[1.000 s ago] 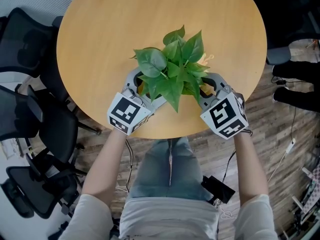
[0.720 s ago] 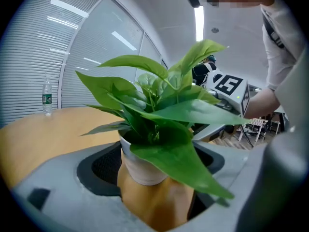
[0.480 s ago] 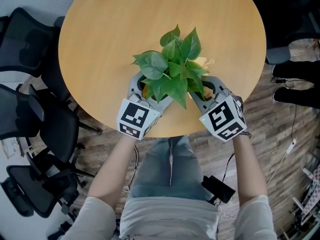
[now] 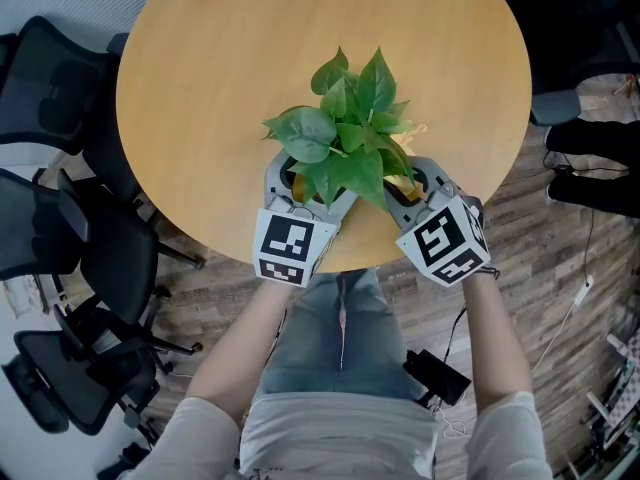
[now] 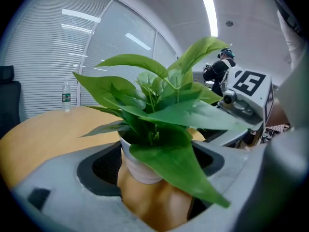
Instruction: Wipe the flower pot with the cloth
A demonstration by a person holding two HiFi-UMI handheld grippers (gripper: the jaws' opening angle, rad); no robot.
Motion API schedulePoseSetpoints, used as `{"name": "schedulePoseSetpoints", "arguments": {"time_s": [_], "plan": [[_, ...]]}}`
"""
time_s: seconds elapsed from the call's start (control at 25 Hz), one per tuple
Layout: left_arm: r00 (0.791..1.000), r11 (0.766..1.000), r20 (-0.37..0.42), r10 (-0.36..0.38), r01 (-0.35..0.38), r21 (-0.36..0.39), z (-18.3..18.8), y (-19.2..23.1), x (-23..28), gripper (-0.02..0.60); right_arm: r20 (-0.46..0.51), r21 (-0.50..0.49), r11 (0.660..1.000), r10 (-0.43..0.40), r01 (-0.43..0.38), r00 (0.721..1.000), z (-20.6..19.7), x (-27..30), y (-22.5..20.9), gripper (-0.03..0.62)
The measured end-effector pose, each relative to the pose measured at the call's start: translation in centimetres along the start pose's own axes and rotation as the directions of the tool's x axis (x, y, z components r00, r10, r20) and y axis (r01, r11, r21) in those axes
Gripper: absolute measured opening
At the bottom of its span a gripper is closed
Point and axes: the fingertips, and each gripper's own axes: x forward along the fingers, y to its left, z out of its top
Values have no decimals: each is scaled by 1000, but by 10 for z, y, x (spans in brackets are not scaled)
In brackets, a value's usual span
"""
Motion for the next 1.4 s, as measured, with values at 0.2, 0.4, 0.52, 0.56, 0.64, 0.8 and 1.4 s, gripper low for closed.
{"name": "schedulePoseSetpoints", "arguments": {"time_s": [0.2,0.4,0.52,0.56,0.64,0.8,1.4], "plan": [[998,998,-1,63,-63,-26,0,-2,-1,428,6,7,1000,4,-4,1000,-1,0,6,60],[996,995,7,91,-91,-42,0,-3,-1,426,11,22,1000,13,-13,1000,-3,1,7,60],[998,997,6,68,-68,-36,0,-4,-1,428,11,13,1000,14,-14,1000,-3,-1,7,60],[998,998,6,55,-55,-29,0,-4,-2,428,11,11,1000,12,-13,1000,-3,-1,6,60],[1000,1000,8,22,-22,-9,0,-2,-4,428,13,18,1000,9,-9,1000,-5,-1,6,60],[996,995,-1,-85,85,56,-8,3,-14,430,12,43,999,-2,2,1000,-11,-4,3,60],[836,823,-10,-549,543,170,4,15,-10,489,3,71,997,-13,12,1000,-11,-1,-2,60]]}}
